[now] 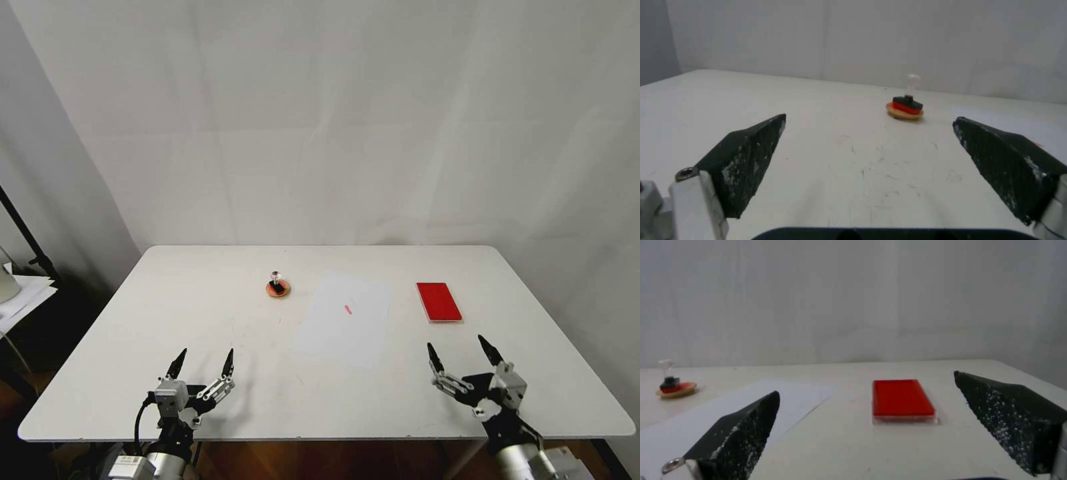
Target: Pick up the stamp from the ink pad and place it onto another ink pad.
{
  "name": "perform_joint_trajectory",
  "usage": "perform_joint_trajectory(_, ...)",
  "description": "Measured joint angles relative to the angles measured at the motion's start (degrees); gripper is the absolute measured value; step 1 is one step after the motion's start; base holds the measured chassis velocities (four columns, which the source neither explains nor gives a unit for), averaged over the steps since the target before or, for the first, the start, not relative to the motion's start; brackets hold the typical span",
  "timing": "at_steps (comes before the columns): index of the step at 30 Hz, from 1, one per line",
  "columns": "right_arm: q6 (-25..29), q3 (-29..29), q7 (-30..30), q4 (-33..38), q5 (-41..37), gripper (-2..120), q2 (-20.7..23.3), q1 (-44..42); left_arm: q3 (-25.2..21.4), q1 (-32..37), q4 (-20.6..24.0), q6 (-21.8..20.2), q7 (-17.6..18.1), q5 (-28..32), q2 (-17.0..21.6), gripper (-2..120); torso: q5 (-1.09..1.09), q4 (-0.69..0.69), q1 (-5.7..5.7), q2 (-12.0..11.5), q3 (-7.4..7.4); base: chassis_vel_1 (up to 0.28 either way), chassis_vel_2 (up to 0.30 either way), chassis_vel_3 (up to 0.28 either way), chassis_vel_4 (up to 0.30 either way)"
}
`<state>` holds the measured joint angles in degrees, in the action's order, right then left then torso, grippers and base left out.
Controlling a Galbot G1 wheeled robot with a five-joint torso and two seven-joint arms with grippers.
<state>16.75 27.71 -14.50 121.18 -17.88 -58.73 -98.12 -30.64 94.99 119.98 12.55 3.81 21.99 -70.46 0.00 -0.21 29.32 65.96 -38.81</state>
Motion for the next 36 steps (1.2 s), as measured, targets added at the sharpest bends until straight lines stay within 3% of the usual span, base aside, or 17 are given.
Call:
perform_joint_trajectory(7, 0.2, 1.3, 0.4, -0.8, 2.7, 100, -5.9, -1.9, 0.0, 0.0, 0.0, 0.0, 0.0, 0.0, 0.0, 100, 0.00, 0.00, 0.00, 0.0, 0.00, 0.000, 0.000, 0.000, 0.000)
perform_joint_trajectory(36, -0.5, 1.8, 0.5, -0.9, 2.8, 100, -5.2, -0.6, 0.0, 0.0, 0.0, 0.0, 0.0, 0.0, 0.0, 100, 0.00, -0.01, 0.01, 0.0, -0.01, 0.000, 0.000, 0.000, 0.000)
